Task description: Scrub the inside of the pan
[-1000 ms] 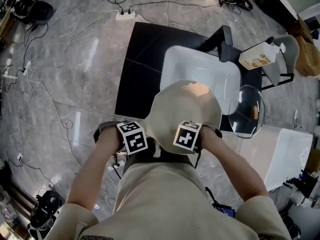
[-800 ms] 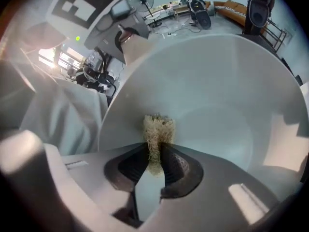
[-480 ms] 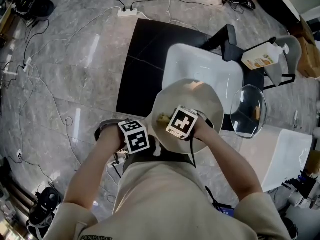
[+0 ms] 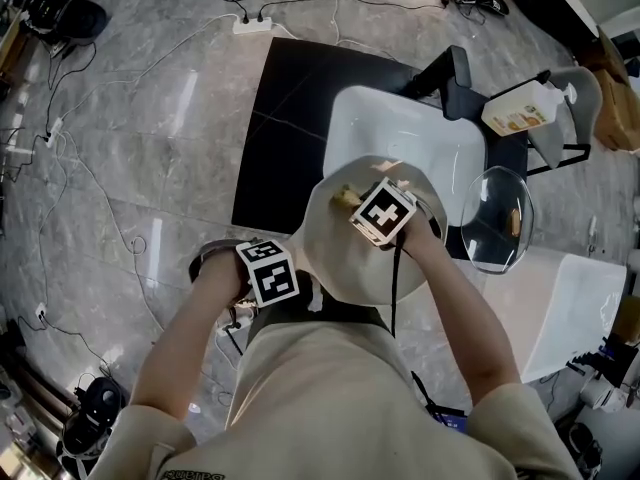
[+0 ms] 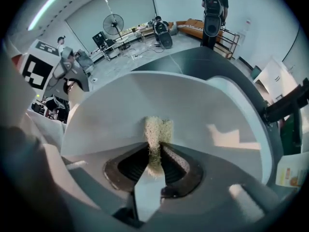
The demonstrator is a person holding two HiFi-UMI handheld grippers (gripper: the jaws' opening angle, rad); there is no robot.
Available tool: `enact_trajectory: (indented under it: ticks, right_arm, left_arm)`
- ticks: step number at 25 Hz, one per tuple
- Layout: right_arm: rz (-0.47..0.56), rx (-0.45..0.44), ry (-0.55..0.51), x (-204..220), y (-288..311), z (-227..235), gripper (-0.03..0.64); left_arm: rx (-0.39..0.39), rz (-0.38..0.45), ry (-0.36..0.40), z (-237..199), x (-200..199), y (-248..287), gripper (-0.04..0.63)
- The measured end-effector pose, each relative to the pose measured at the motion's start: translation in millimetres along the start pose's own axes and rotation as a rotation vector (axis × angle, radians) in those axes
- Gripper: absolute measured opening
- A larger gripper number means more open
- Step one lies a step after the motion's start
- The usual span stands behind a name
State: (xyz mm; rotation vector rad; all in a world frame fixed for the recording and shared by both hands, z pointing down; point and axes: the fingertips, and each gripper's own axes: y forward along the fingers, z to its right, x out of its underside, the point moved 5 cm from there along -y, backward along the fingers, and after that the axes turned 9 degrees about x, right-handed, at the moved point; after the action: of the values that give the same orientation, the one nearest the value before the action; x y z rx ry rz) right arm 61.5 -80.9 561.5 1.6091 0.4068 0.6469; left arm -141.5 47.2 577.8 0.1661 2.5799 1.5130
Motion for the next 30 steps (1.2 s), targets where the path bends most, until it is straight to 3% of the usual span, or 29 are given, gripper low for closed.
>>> enact_trajectory:
  ticks: [3, 8, 14, 17, 22, 26, 30]
  right_arm:
    - [-0.036, 0.053, 0.029, 12.8, -1.3, 20.7, 0.080]
    - [-0.177, 0.052, 0.047, 48.8, -2.5, 32.8, 0.080]
    - [-0.282, -0.074, 0.080, 96.4, -7.5, 14.5, 0.078]
    - [-0.321, -0.155, 0.034, 109.5, -11.5, -16.5, 0.078]
    - [-0.299, -0.207, -0.021, 110.2, -12.1, -59.4, 0.078]
    - [-0.214, -0.336, -0.018, 89.0, -7.3, -95.3, 0.080]
    - [-0.137, -0.370, -0.013, 64.1, -0.8, -105.3, 0.081]
  left_arm:
    - [-0.001, -0.002, 0.000, -0.4, 0.1, -0.4, 0.011]
    - [-0.003, -0.006, 0.003, -1.4, 0.1, -0.3, 0.011]
    - [0.001, -0.007, -0.004, -1.6, 1.3, -0.5, 0.012]
    - [0.005, -0.010, -0.004, -2.6, 2.0, -0.7, 0.012]
    - [0.015, -0.016, -0.003, -2.1, 1.7, -0.5, 0.014]
    - [0.025, -0.014, -0.012, 2.1, 3.0, 0.9, 0.014]
    - [0.037, 0.004, -0.035, 10.2, 3.1, 5.5, 0.014]
